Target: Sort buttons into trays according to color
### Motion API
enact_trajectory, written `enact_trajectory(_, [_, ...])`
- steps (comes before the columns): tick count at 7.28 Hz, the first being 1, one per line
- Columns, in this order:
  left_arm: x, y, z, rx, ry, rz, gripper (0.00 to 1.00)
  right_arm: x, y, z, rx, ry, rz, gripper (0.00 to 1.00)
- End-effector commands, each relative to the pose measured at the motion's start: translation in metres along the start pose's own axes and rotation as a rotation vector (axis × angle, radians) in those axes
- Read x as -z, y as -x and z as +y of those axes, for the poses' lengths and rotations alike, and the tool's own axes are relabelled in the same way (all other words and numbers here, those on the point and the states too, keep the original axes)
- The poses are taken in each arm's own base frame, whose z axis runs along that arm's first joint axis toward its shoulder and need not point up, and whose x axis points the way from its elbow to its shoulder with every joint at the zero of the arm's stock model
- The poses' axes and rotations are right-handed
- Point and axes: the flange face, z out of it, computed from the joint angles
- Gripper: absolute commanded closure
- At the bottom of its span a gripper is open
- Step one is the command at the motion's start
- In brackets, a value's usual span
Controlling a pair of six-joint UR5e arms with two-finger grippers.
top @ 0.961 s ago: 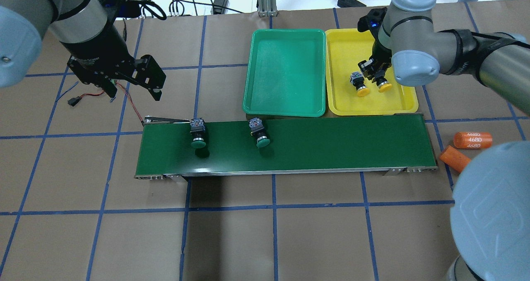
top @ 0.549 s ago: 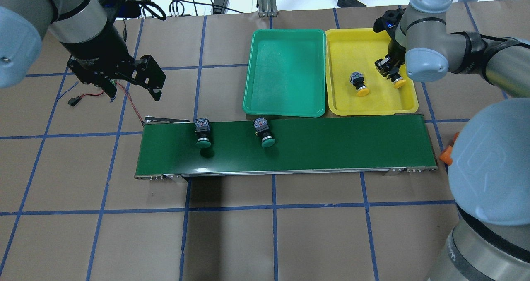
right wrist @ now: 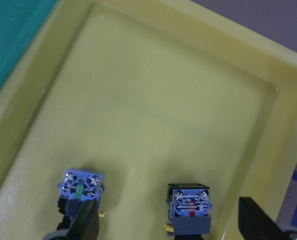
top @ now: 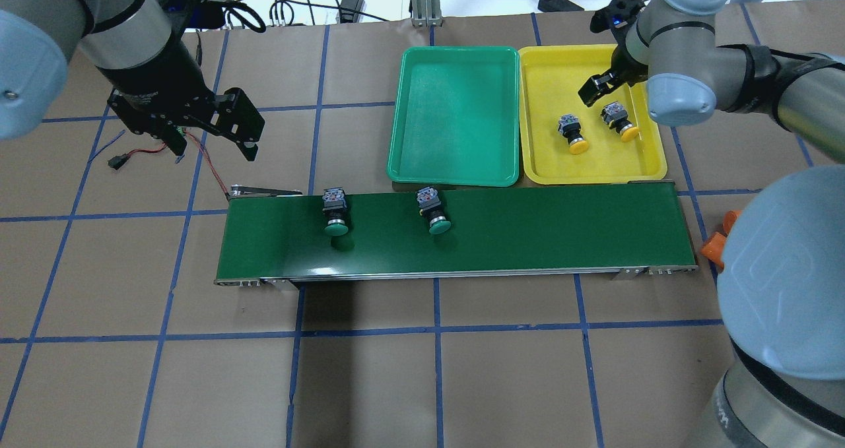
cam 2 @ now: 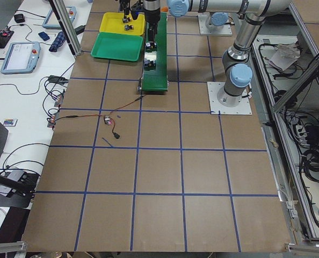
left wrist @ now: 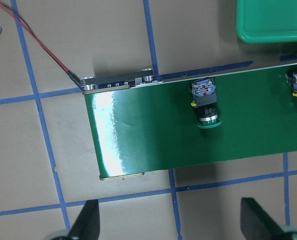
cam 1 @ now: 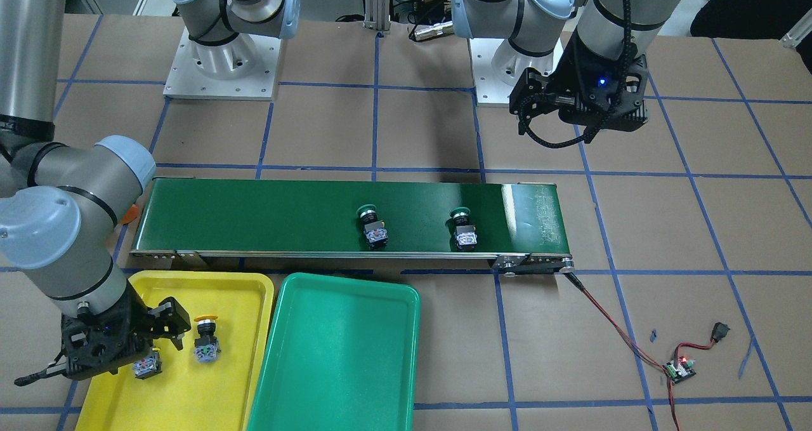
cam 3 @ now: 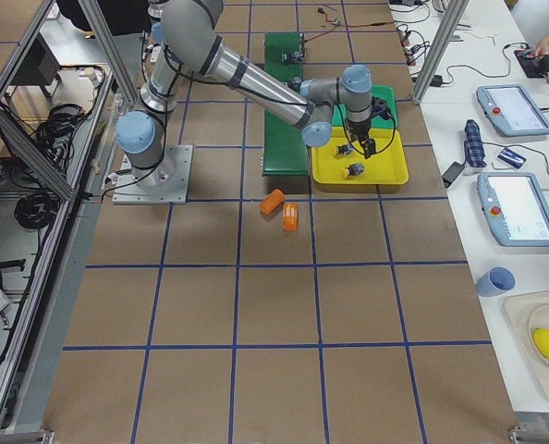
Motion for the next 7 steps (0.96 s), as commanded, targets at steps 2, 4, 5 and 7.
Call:
enact_trajectory(2, [0.003,0.0,0.001,-0.002,-0.006,-0.001,0.0,0.055,0.061,-0.007,-0.102,0.048,-0.038,0.0])
enact_trajectory(4, [0.003,0.0,0.001,-0.005,-0.009,-0.001,0.0,0.096,0.118,0.002,-0.215,0.102,-0.069,0.0])
enact_trajectory(5, [0.002,0.0,0.001,-0.005,-0.007,0.001,0.0,0.098,0.156,0.011,-0.214,0.117,-0.075,0.0])
enact_trajectory(7, [0.003,0.0,0.0,-0.002,-0.011,0.002,0.0,0.087,0.218,0.027,-0.225,0.154,-0.042,0.02])
